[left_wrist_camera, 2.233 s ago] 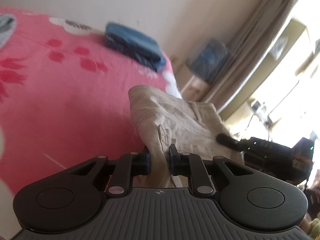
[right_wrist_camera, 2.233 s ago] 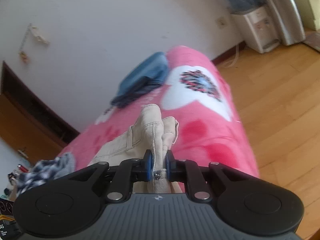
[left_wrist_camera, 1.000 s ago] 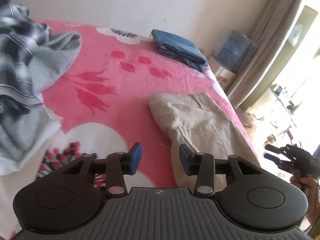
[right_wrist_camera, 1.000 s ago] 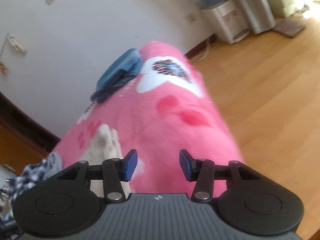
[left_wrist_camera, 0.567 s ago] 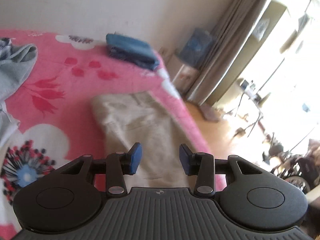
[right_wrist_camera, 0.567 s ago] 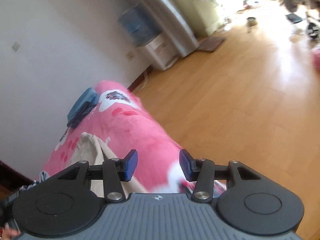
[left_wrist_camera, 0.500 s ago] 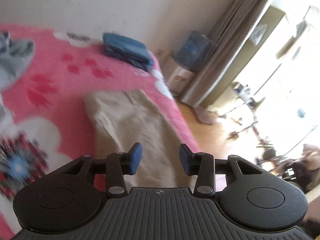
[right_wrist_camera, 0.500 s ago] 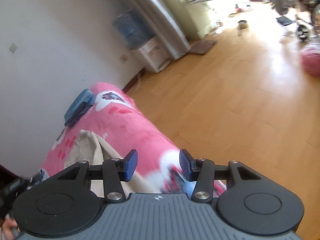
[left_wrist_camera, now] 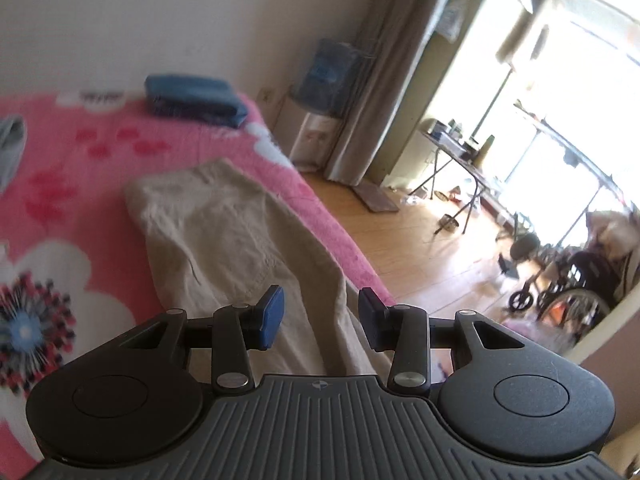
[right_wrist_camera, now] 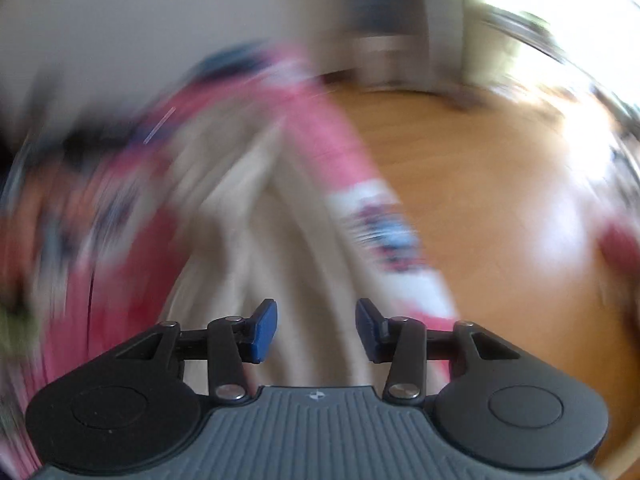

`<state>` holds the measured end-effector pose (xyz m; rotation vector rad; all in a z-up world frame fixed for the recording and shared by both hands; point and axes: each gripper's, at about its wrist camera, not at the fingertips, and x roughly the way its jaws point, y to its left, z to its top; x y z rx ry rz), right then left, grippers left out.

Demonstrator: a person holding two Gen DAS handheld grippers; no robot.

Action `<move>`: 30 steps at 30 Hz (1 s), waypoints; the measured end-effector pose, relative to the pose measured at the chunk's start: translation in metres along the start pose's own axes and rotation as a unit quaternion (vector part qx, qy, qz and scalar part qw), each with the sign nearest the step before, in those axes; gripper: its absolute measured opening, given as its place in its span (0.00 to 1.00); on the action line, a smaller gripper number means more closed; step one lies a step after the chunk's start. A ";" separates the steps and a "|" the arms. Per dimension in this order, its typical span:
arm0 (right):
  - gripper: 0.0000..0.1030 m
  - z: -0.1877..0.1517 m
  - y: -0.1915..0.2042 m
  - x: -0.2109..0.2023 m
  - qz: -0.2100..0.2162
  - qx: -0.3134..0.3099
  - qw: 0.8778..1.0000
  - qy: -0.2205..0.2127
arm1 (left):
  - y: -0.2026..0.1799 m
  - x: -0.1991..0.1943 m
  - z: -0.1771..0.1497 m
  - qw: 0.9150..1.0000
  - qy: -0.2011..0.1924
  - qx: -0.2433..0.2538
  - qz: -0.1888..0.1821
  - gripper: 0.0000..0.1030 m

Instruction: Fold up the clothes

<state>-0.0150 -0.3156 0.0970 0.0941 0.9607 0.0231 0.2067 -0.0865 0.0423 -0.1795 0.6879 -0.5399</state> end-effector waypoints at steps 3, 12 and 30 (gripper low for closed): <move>0.39 -0.024 0.047 0.045 0.016 -0.125 0.992 0.024 | -0.014 -0.002 -0.005 0.999 -0.003 0.045 0.004 0.39; 0.22 -0.099 0.076 0.108 -0.038 -0.287 0.957 0.011 | -0.039 0.005 -0.034 0.993 0.050 0.105 0.024 0.40; 0.16 -0.085 0.069 0.108 0.150 -0.311 0.937 0.052 | -0.054 0.034 -0.051 0.988 0.073 0.115 0.074 0.39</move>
